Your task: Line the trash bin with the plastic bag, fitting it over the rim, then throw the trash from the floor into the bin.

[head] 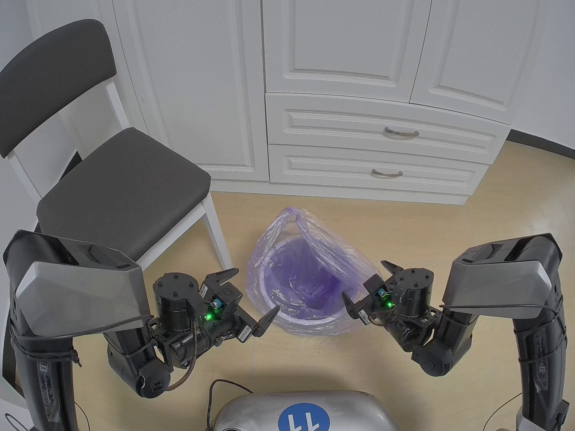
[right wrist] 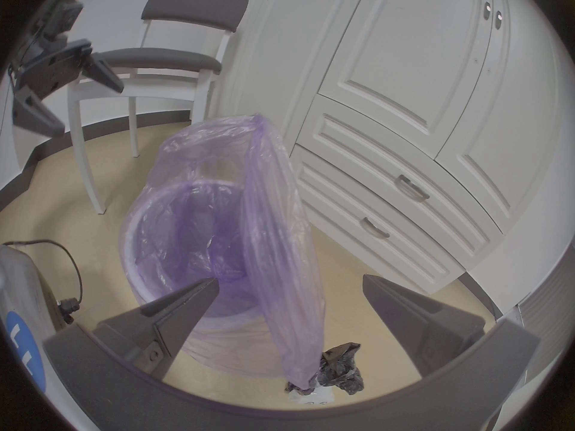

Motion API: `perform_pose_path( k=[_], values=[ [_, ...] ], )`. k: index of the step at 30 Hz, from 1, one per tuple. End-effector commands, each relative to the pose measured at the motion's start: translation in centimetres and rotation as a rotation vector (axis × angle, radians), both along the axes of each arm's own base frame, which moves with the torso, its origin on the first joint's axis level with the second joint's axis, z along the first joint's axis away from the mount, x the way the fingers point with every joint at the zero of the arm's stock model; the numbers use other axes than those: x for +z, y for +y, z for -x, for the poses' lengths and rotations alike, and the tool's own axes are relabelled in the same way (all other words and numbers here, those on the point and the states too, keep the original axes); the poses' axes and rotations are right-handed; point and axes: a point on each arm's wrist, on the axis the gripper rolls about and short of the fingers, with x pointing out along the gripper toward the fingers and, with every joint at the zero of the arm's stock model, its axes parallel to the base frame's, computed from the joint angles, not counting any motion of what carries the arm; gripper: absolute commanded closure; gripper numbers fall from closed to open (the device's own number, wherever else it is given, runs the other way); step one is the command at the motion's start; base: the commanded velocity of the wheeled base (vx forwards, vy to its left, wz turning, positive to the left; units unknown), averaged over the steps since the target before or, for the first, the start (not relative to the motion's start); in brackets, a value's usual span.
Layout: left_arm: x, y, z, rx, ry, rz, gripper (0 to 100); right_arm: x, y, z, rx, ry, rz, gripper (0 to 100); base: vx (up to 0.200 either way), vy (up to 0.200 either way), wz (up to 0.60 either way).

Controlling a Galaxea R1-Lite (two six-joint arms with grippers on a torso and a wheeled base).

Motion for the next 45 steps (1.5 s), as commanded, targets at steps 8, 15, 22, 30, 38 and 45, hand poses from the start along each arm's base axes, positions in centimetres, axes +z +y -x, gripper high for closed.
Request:
perform_pose_path(
  k=[8, 15, 22, 30, 38, 45],
  values=[
    [0.1, 0.0, 0.0, 0.000, -0.003, 0.002, 0, -2.8, 1.0, -4.1, -0.071, -0.058, -0.011, 0, 0.000, 0.000, 0.00],
    [0.0, 0.0, -0.1, 0.002, -0.001, 0.001, 0, -1.2, 0.0, -7.9, -0.187, -0.170, -0.064, 0, 0.000, 0.000, 0.00],
    [0.0, 0.1, -0.2, 0.006, -0.002, 0.002, 0, -0.6, -0.7, -10.2, -0.249, -0.229, -0.093, 0, 0.000, 0.000, 0.00],
    [0.0, 0.1, -0.2, 0.006, -0.002, 0.002, 0, -0.1, -0.7, -13.3, -0.328, -0.327, -0.149, 0, 0.000, 0.000, 0.00],
    [0.0, 0.2, -0.4, 0.012, -0.005, 0.003, 0, -0.2, -0.9, -15.7, -0.382, -0.389, -0.188, 0, 0.000, 0.000, 0.00],
    [-0.2, 0.2, -0.5, 0.015, -0.002, 0.001, 0, 0.3, -0.9, -16.1, -0.391, -0.411, -0.205, 0, 0.000, 0.000, 0.00]
  ],
)
